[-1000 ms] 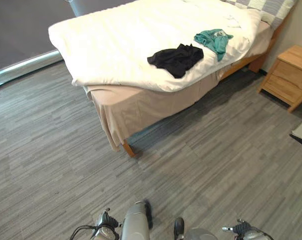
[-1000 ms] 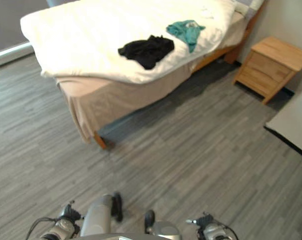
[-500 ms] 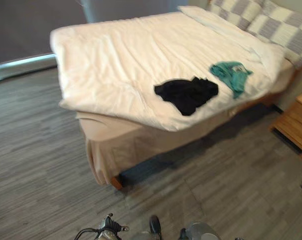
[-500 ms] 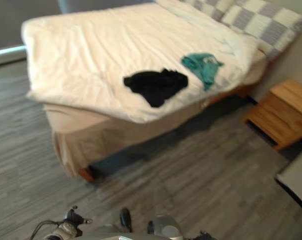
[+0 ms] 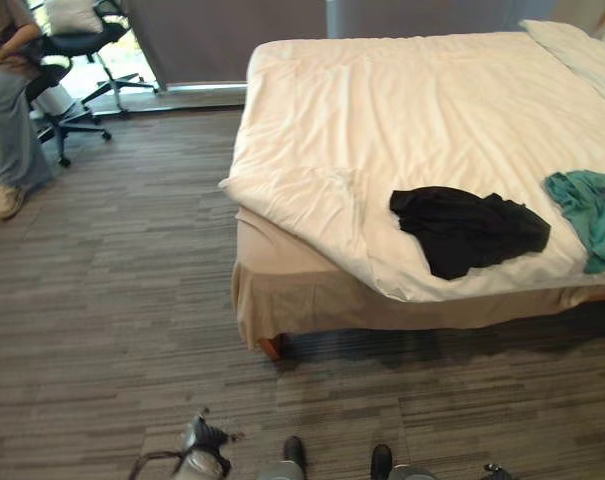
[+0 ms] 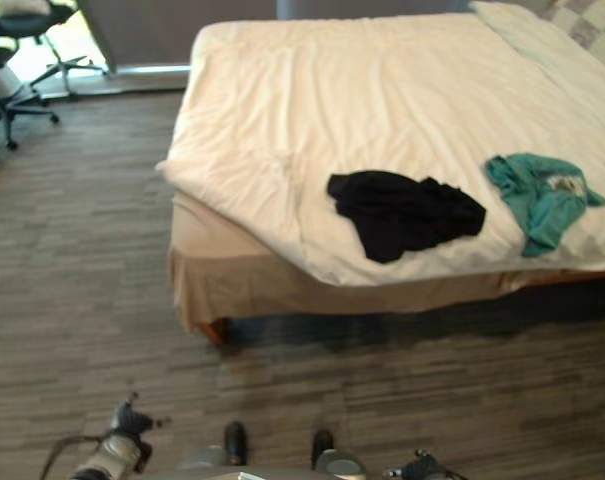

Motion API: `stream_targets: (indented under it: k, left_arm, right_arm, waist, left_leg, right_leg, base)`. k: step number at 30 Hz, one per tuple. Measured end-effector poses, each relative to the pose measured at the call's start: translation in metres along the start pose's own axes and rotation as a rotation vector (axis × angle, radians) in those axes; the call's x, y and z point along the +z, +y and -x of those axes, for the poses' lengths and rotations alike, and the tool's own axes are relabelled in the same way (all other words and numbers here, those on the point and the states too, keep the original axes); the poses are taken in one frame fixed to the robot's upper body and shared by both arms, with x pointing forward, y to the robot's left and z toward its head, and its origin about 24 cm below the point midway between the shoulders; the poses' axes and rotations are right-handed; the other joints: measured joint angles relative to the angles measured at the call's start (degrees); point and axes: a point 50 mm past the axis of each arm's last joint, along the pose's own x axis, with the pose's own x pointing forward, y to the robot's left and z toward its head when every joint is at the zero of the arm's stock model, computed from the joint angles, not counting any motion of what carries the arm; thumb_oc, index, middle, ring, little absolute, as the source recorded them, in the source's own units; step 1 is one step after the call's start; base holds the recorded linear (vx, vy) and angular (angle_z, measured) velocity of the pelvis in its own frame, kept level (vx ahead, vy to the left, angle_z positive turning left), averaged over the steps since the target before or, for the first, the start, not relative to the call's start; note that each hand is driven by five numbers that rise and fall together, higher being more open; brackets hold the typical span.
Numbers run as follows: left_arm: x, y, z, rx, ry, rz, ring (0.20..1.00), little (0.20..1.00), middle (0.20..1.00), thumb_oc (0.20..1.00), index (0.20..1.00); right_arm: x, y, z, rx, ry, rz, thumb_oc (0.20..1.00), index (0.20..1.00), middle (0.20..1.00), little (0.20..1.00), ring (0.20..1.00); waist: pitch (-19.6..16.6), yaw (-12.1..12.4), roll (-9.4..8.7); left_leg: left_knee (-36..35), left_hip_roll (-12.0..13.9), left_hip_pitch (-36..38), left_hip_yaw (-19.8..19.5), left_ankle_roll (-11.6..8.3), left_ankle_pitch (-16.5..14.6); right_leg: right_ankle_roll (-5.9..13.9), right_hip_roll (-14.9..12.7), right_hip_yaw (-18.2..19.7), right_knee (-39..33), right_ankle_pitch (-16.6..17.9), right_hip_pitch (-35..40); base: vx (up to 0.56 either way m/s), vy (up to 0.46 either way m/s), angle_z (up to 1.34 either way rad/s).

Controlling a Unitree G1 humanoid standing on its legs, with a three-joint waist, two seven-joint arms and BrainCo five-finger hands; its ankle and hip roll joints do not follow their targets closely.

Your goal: Tidy up the quilt and then pick up the clothes from the bed and put them into the laundry hamper.

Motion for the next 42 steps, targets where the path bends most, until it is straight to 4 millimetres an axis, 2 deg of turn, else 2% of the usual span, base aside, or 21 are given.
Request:
stream_targets:
  k: [1,2,4,6,8,12,13,16,19,20,23,26,27,28,31,34,36,39,40,41,42]
  left_arm:
    - [0.011,0.016,-0.003,0.073,-0.059,0.022,1.000,1.000,1.000,1.000,1.000]
    - [0.026,0.032,-0.008,0.141,-0.102,0.053,1.000,1.000,1.000,1.000,1.000]
    - [0.057,0.084,-0.003,0.279,-0.287,0.006,1.000,1.000,1.000,1.000,1.000]
    - [0.105,0.162,0.011,0.529,-0.477,-0.094,1.000,1.000,1.000,1.000,1.000]
    - [0.144,0.198,0.026,0.656,-0.605,-0.163,1.000,1.000,1.000,1.000,1.000]
    - [0.237,0.233,0.052,0.825,-0.784,-0.229,1.000,1.000,1.000,1.000,1.000]
    - [0.271,0.247,0.071,0.892,-0.865,-0.277,1.000,1.000,1.000,1.000,1.000]
    - [0.327,0.259,0.103,0.994,-0.949,-0.361,1.000,1.000,1.000,1.000,1.000]
    - [0.352,0.265,0.117,1.066,-0.944,-0.455,1.000,1.000,1.000,1.000,1.000]
    - [0.365,0.280,0.130,1.148,-0.894,-0.561,1.000,1.000,1.000,1.000,1.000]
    - [0.377,0.288,0.145,1.205,-0.874,-0.579,1.000,1.000,1.000,1.000,1.000]
    - [0.386,0.292,0.155,1.236,-0.855,-0.606,0.953,0.953,0.953,0.953,0.953]
    - [0.387,0.286,0.149,1.206,-0.824,-0.646,0.388,0.388,0.388,0.388,0.388]
    - [0.388,0.277,0.137,1.150,-0.777,-0.682,0.200,0.200,0.200,0.200,0.200]
    - [0.370,0.272,0.114,1.056,-0.705,-0.632,0.200,0.200,0.200,0.200,0.200]
    - [0.340,0.245,0.075,0.916,-0.640,-0.563,0.200,0.200,0.200,0.200,0.200]
    - [0.305,0.218,0.040,0.791,-0.551,-0.589,0.200,0.200,0.200,0.200,0.200]
    - [0.260,0.194,0.010,0.643,-0.435,-0.607,0.200,0.200,0.200,0.200,0.200]
    - [0.225,0.176,-0.007,0.550,-0.361,-0.624,0.200,0.200,0.200,0.200,0.200]
    - [0.206,0.165,-0.014,0.495,-0.322,-0.647,0.846,0.846,0.846,0.846,0.846]
    - [0.182,0.151,-0.022,0.432,-0.280,-0.652,1.000,1.000,1.000,1.000,1.000]
  right_arm:
    - [-0.004,-0.007,0.000,-0.020,0.007,0.003,1.000,1.000,1.000,1.000,1.000]
    - [-0.015,-0.019,0.000,-0.054,0.036,0.005,1.000,1.000,1.000,1.000,1.000]
    - [-0.021,-0.014,0.003,-0.047,0.006,-0.025,1.000,1.000,1.000,1.000,1.000]
    - [-0.039,-0.004,0.007,-0.023,0.044,-0.024,1.000,1.000,1.000,1.000,1.000]
    - [-0.043,-0.002,0.008,-0.015,0.057,-0.024,1.000,1.000,1.000,1.000,1.000]
    - [-0.031,-0.003,0.005,-0.005,0.025,0.008,1.000,1.000,1.000,1.000,1.000]
    - [-0.010,-0.008,0.002,-0.015,-0.028,0.011,1.000,1.000,1.000,1.000,1.000]
    - [0.021,-0.017,-0.002,-0.043,-0.109,0.013,1.000,1.000,1.000,1.000,1.000]
    - [0.030,-0.020,-0.003,-0.055,-0.136,0.012,1.000,1.000,1.000,1.000,1.000]
    - [0.038,-0.024,-0.003,-0.063,-0.163,-0.013,1.000,1.000,1.000,1.000,1.000]
    - [0.044,-0.026,-0.003,-0.069,-0.179,-0.045,1.000,1.000,1.000,1.000,1.000]
    - [0.057,-0.024,-0.003,-0.060,-0.219,-0.059,1.000,1.000,1.000,1.000,1.000]
    - [0.058,-0.026,-0.003,-0.064,-0.222,-0.070,1.000,1.000,1.000,1.000,1.000]
    - [0.061,-0.027,-0.003,-0.067,-0.222,-0.097,1.000,1.000,1.000,1.000,1.000]
    - [0.068,-0.028,-0.003,-0.067,-0.237,-0.117,1.000,1.000,1.000,1.000,1.000]
    - [0.066,-0.029,-0.003,-0.064,-0.228,-0.134,1.000,1.000,1.000,1.000,1.000]
    - [0.064,-0.035,-0.004,-0.080,-0.221,-0.140,1.000,1.000,1.000,1.000,1.000]
    - [0.059,-0.043,-0.004,-0.099,-0.202,-0.148,1.000,1.000,1.000,1.000,1.000]
    - [0.053,-0.048,-0.005,-0.111,-0.176,-0.154,1.000,1.000,1.000,1.000,1.000]
    - [0.047,-0.050,-0.005,-0.117,-0.162,-0.150,1.000,1.000,1.000,1.000,1.000]
    - [0.043,-0.051,-0.004,-0.121,-0.155,-0.144,1.000,1.000,1.000,1.000,1.000]
  waist:
    - [0.2,-0.1,1.46]
    - [-0.2,-1.0,4.82]
    - [0.2,-1.6,4.32]
    - [0.7,-2.0,3.55]
    - [1.0,-2.4,2.70]
    - [2.9,-2.9,2.87]
    - [4.7,-4.3,2.66]
    - [7.4,-6.5,3.24]
    - [9.4,-9.8,4.27]
    - [11.1,-10.7,5.02]
    - [13.8,-13.4,5.62]
    - [15.7,-13.4,4.98]
    - [15.9,-14.0,4.88]
    - [16.5,-14.1,4.82]
    - [16.7,-15.0,4.46]
    - [16.7,-15.0,4.44]
    - [15.6,-14.9,5.46]
    - [12.0,-14.2,5.98]
    - [9.8,-13.8,6.37]
    - [8.4,-13.8,6.62]
    - [6.4,-12.9,6.93]
  left_leg:
    - [0.1,1.7,0.3,-0.4,0.16,0.5]
    - [-1.3,3.1,2.0,-1.3,-1.23,1.1]
    - [-3.5,2.1,2.2,-1.3,-1.42,1.3]
    - [-3.5,-0.1,1.0,-0.8,-0.81,1.9]
    - [-3.5,-1.4,-0.5,-1.2,-0.03,2.5]
    - [-3.4,-2.1,-5.0,0.7,1.26,3.8]
    - [-3.5,-2.1,-7.2,1.5,1.20,4.4]
    - [-3.8,-2.1,-11.7,3.4,0.30,4.8]
    - [-3.7,-1.9,-13.8,5.3,-0.04,5.1]
    - [-3.6,-1.8,-15.3,6.6,0.38,5.5]
    - [-3.4,-1.6,-16.0,8.6,0.66,5.7]
    - [-3.4,-0.9,-16.4,10.4,0.66,5.7]
    - [-3.3,-1.0,-16.4,10.5,0.64,5.7]
    - [-2.0,-0.8,-16.7,10.5,0.62,5.7]
    - [-1.3,0.0,-15.8,10.5,0.61,5.7]
    - [-1.5,0.7,-12.0,10.2,0.59,5.7]
    - [-2.3,2.0,-8.4,9.8,-0.67,3.6]
    - [-3.2,2.3,-6.9,9.8,-0.84,2.9]
    - [-3.8,2.4,-5.0,9.9,-1.14,2.5]
    - [-3.8,2.6,-4.4,9.9,-1.21,2.3]
    - [-3.8,2.9,-4.2,9.7,-1.26,2.2]
  right_leg:
    - [0.74,0.5,-0.7,0.1,0.0,-0.1]
    - [2.12,1.8,-0.8,0.6,-0.4,0.0]
    - [3.96,0.4,-0.1,1.6,-0.9,-1.4]
    - [5.38,-1.9,0.9,2.0,-0.1,-3.7]
    - [6.43,-3.1,1.3,1.9,0.6,-4.6]
    - [8.07,-3.7,4.1,2.8,1.7,-11.1]
    - [9.16,-3.5,5.1,2.7,2.9,-13.3]
    - [9.50,-3.7,7.1,1.4,5.4,-18.5]
    - [8.77,-3.3,8.5,-0.1,7.2,-21.1]
    - [8.61,-3.1,9.7,-0.1,7.7,-23.3]
    - [7.67,-2.7,11.6,0.2,8.7,-25.5]
    - [7.37,-1.7,12.8,3.6,8.3,-29.1]
    - [6.28,-1.5,12.9,5.1,7.2,-30.2]
    - [6.18,-1.8,13.2,8.5,5.7,-31.5]
    - [5.51,-1.2,12.9,10.8,4.4,-31.5]
    - [4.63,-0.6,12.3,12.3,3.0,-28.3]
    - [4.29,0.7,11.4,12.4,2.0,-25.0]
    - [4.33,1.0,11.3,12.8,1.5,-23.8]
    - [4.15,1.3,11.5,12.3,1.2,-22.2]
    - [4.08,1.5,11.4,12.0,1.1,-21.5]
    - [3.83,1.7,11.2,12.0,1.0,-20.6]
  base:
    - [0.12,0.011,0.32]
    - [0.14,0.018,0.24]
    - [0.06,0.009,0.05]
    - [-0.02,0.034,-0.05]
    - [-0.08,0.036,0.06]
    - [-0.11,0.044,-0.19]
    - [-0.09,0.027,-0.29]
    - [-0.03,0.001,-0.40]
    - [0.00,0.029,-0.34]
    - [0.01,0.036,-0.54]
    - [-0.02,-0.026,-0.41]
    - [-0.03,-0.051,-0.46]
    - [0.00,-0.038,-0.34]
    - [0.02,-0.039,-0.18]
    - [0.03,-0.014,-0.06]
    - [0.05,0.025,0.06]
    - [0.10,0.066,0.03]
    - [0.14,0.072,-0.04]
    - [0.08,0.032,-0.06]
    - [0.16,0.052,-0.04]
    - [0.11,0.030,0.06]
